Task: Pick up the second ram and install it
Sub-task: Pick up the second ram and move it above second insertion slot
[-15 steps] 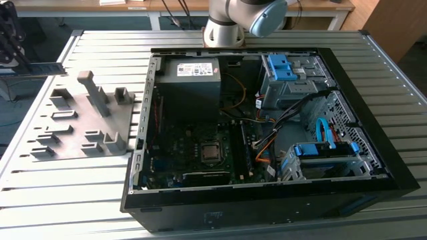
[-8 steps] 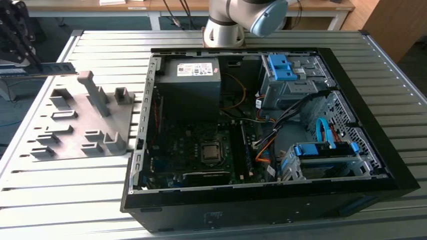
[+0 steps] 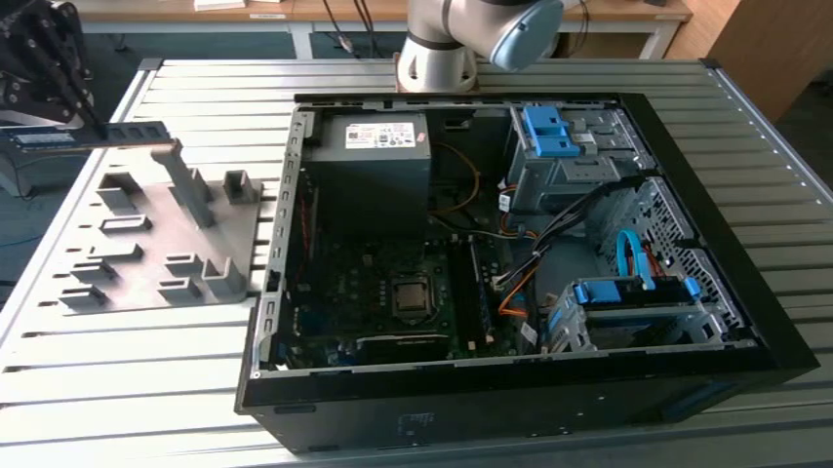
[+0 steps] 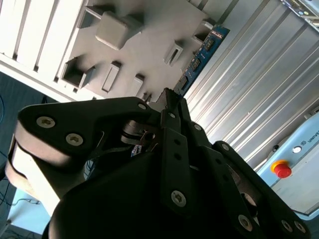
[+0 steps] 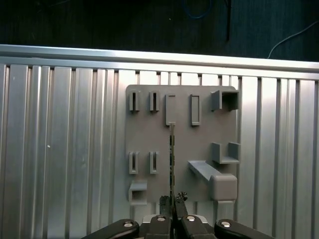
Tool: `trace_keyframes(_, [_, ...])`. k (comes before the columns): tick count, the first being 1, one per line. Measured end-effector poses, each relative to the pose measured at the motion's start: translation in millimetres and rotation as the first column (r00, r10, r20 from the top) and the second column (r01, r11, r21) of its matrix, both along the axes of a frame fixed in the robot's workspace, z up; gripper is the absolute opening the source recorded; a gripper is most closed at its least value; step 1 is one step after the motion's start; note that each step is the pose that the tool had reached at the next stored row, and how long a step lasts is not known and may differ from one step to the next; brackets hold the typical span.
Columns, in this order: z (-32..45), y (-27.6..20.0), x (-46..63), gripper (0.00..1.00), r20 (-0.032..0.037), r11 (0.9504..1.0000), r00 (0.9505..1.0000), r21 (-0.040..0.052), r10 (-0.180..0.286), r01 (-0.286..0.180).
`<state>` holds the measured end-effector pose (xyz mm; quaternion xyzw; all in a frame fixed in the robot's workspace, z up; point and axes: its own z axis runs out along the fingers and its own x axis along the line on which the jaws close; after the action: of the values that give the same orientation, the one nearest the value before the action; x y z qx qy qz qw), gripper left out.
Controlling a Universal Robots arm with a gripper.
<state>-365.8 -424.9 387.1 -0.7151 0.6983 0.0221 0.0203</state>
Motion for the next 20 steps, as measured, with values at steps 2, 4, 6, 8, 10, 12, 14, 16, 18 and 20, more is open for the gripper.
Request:
trace_keyframes(2, [-0.1,0.0,4.5,0.14,0.0001,1.0,1.0,0.0001,0.0,0.0])
trace_keyframes(4, [0.0,0.0,8.7,0.14,0.0001,1.0,1.0,0.0,0.0,0.0])
trace_keyframes(6, [0.0,0.0,12.7,0.14,0.0001,1.0,1.0,0.0,0.0,0.0])
trace_keyframes(8, [0.0,0.0,17.0,0.14,0.0,1.0,1.0,0.0,0.0,0.0])
trace_keyframes(10, [0.0,0.0,21.5,0.14,0.0001,1.0,1.0,0.0001,0.0,0.0])
trace_keyframes(12, [0.0,0.0,26.6,0.14,0.0,1.0,1.0,0.0,0.0,0.0])
trace_keyframes(14, [0.0,0.0,32.2,0.14,0.0,1.0,1.0,0.0,0.0,0.0])
trace_keyframes(16, [-0.1,0.0,37.5,0.14,0.0001,1.0,1.0,0.0001,0.0,0.0])
trace_keyframes(18, [0.0,0.0,42.4,0.14,0.0,1.0,1.0,0.0,0.0,0.0])
trace_keyframes(20, [0.0,0.0,46.9,0.14,0.0001,1.0,1.0,0.0001,0.0,0.0])
